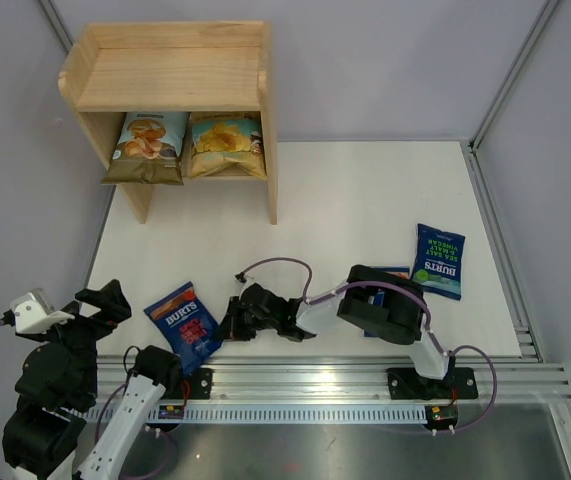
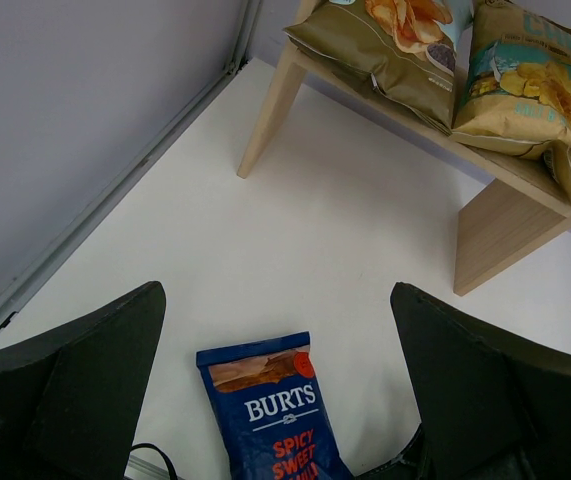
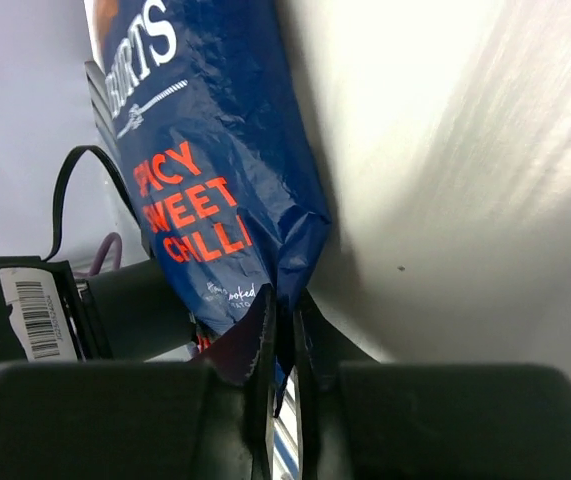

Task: Place and organize the chips bags onto the shelf

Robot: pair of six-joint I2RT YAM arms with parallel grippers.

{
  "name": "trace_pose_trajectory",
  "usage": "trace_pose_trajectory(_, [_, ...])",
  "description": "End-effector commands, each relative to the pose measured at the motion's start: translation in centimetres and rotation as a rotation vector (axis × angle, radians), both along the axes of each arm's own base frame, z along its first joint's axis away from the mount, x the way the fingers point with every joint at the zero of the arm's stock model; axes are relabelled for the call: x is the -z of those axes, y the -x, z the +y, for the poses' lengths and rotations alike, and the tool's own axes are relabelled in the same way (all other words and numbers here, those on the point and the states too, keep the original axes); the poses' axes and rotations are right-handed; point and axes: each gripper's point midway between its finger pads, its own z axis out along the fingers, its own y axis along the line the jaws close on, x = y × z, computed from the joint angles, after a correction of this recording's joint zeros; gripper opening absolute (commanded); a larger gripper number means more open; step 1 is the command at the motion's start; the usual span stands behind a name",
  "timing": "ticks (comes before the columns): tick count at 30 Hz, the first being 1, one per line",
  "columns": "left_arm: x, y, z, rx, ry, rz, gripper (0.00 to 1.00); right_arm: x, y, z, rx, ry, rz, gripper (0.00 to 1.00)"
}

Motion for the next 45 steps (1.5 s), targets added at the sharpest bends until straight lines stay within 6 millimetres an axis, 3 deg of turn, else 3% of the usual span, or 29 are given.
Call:
trace_pose_trajectory(1, [-0.5, -0.4, -0.1, 0.002, -0.010, -0.010, 0.99, -3.7, -3.0, -0.7, 0.053, -0.049, -0.181, 0.04])
trace_pose_trajectory(2, [-0.5, -0.4, -0.2, 0.009, -0.016, -0.007, 0.99, -5.0, -3.5, -1.0, 0.058, -0.064, -0.209, 0.01])
trace_pose_trajectory(4, [-0.8, -0.6, -0.8, 0.045, -0.021, -0.001, 0.99, -5.4, -3.8, -1.8, 0.043, -0.051, -0.272, 0.00])
trace_pose_trajectory(5, [-1.1, -0.6, -1.1, 0.072, -0.031, -0.002, 0.99, -6.9, -4.1, -2.1, 0.042, -0.068, -0.302, 0.00])
trace_pose_trajectory(7, [-1.2, -0.8, -2.4, 0.143, -0.036, 0.016, 0.99, -7.2, -4.6, -3.3, 0.043, -0.044, -0.354, 0.00])
trace_pose_trajectory(8, [-1.5, -0.8, -2.9, 0.169, -0.021, 0.009, 0.99, -8.7, -4.9, -3.9, 0.047, -0.054, -0.379, 0.00])
trace_pose_trajectory(10, [-1.8, -1.1, -5.5, 0.306, 0.005, 0.000, 0.99, -8.8, -5.0, -5.4, 0.018, 0.004, -0.422, 0.00])
trace_pose_trajectory(11, [-1.8, -1.4, -6.7, 0.362, 0.014, 0.005, 0.99, -10.6, -5.1, -5.9, 0.006, -0.006, -0.456, 0.00])
trace_pose_trajectory(12, [-1.9, -1.5, -8.7, 0.468, 0.028, 0.005, 0.99, -11.6, -5.1, -6.1, -0.040, 0.007, -0.520, 0.00])
trace_pose_trajectory(13, [-1.9, -1.6, -9.8, 0.521, 0.036, 0.009, 0.99, -10.9, -4.7, -7.3, -0.080, 0.084, -0.523, 0.00])
trace_pose_trajectory(15, [-1.6, -1.9, -12.4, 0.650, 0.051, 0.036, 0.99, -13.6, -4.6, -8.4, -0.137, 0.107, -0.622, 0.00])
trace_pose_trajectory(16, [-1.5, -1.9, -13.3, 0.698, 0.057, 0.046, 0.99, -13.3, -4.2, -9.7, -0.161, 0.157, -0.625, 0.00])
trace_pose_trajectory(18, [-1.3, -2.1, -14.7, 0.773, 0.061, 0.057, 0.99, -15.8, -4.4, -11.7, -0.156, 0.178, -0.703, 0.00])
trace_pose_trajectory(19, [-0.9, -2.2, -15.2, 0.797, 0.060, 0.065, 0.99, -15.6, -4.1, -13.0, -0.171, 0.225, -0.702, 0.00])
trace_pose_trajectory(21, [-1.3, -2.2, -16.3, 0.859, 0.058, 0.039, 0.99, -18.5, -4.3, -14.9, -0.154, 0.237, -0.770, 0.00])
trace_pose_trajectory(22, [-1.0, -2.3, -16.7, 0.881, 0.060, 0.041, 0.99, -18.4, -3.8, -16.3, -0.179, 0.280, -0.761, 0.00])
trace_pose_trajectory(25, [-1.5, -2.1, -18.3, 0.982, 0.058, 0.012, 0.99, -21.5, -3.4, -19.6, -0.166, 0.317, -0.814, 0.00])
trace_pose_trajectory(28, [-2.0, -1.7, -20.3, 1.110, 0.058, -0.024, 0.99, -24.1, -2.9, -22.0, -0.171, 0.338, -0.851, 0.00])
trace_pose_trajectory(31, [-2.1, -1.6, -21.3, 1.174, 0.064, -0.042, 0.99, -25.2, -2.0, -24.2, -0.184, 0.357, -0.850, 0.00])
trace_pose_trajectory(40, [-2.1, -2.1, -24.8, 1.400, 0.108, -0.070, 0.99, -29.2, 1.4, -29.3, -0.260, 0.311, -0.890, 0.00])
trace_pose_trajectory(45, [0.1, -4.1, -26.3, 1.437, 0.168, -0.016, 0.99, -30.5, 3.3, -30.8, -0.305, 0.246, -0.899, 0.00])
